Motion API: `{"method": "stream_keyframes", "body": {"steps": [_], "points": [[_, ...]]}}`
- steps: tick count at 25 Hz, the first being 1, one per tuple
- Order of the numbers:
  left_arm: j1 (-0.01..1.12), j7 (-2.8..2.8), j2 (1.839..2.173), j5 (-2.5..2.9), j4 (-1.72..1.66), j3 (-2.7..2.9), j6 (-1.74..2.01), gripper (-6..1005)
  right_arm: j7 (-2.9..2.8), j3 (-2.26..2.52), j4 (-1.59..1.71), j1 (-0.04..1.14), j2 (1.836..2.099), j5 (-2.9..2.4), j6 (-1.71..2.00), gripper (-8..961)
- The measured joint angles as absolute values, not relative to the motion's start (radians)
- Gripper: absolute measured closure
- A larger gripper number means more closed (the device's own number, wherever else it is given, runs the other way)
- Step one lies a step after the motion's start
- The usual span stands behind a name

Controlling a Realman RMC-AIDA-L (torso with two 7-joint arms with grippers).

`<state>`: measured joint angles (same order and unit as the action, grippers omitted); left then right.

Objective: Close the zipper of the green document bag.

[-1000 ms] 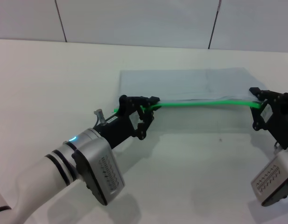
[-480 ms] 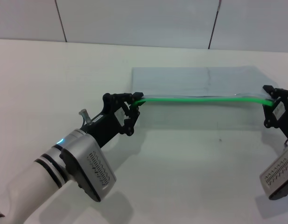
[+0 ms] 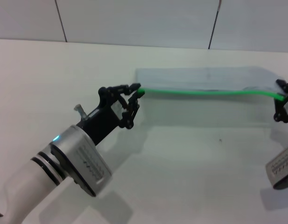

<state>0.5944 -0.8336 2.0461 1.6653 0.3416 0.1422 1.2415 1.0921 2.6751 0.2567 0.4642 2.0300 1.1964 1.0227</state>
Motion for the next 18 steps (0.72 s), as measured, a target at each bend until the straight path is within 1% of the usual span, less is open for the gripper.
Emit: {"method": "stream_keyframes", "body": {"steps": [1,4,7,12,15,18], "points": [[0.597,-0.809,2.046,1.665,0.342,0.142,1.255,921,1.091,2.654,0.259,0.464,2.031,1.197,1.026,881],[0.6,-0.745,2.046,1.665,0.34,0.142,1.298,872,1.085,2.606,0.262,0.459,2.033,1.196,1.045,858],[0.605,-0.686,2.046,1.665,0.338,0.142,1.346,822,1.055,2.572,0.264,0.441,2.033,1.196,1.102,805],[0.605,-0.595,2.046,1.665,0.336,0.143,1.408,615,0.964,2.584,0.268,0.403,2.034,1.186,1.245,716],[0.602,-0.51,2.045,1.665,0.32,0.142,1.446,468,0.885,2.611,0.278,0.381,2.035,1.181,1.337,663],[0.6,-0.403,2.043,1.663,0.305,0.14,1.497,449,0.788,2.639,0.298,0.371,2.035,1.181,1.411,520]]}}
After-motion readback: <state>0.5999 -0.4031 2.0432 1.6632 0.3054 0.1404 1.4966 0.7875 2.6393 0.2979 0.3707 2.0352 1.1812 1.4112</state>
